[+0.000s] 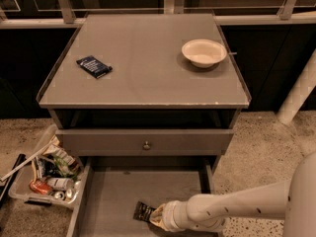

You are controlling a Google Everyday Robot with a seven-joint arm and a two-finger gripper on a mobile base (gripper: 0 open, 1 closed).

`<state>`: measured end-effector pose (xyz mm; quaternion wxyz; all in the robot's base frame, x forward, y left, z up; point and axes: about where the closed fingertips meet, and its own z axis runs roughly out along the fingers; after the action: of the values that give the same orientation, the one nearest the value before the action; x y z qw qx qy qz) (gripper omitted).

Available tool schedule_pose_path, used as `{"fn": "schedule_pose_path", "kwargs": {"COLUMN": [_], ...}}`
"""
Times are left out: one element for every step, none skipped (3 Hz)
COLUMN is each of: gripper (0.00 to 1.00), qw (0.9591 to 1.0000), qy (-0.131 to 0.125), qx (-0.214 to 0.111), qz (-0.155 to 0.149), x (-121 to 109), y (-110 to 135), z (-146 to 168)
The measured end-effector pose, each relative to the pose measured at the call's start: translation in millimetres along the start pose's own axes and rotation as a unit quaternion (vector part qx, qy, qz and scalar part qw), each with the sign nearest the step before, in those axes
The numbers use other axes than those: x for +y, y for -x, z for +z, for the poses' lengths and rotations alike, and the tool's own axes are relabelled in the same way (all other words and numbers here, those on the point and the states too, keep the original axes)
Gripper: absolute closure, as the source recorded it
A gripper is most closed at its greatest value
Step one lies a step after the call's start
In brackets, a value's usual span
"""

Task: Pick rxbar chocolate from middle drawer and place on counter

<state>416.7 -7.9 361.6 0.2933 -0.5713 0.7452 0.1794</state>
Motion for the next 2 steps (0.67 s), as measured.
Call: {"fn": "schedule_pose_path", "kwargs": {"gripper": [0.41,0.17], "qw": [1.0000,1.0000], "qy": [0.000,0.000], "qx": [0.000,0.000], "qz": [0.000,0.000], "x": [0.0,0.0], "y": [0.0,0.0], "z": [0.0,0.0]}}
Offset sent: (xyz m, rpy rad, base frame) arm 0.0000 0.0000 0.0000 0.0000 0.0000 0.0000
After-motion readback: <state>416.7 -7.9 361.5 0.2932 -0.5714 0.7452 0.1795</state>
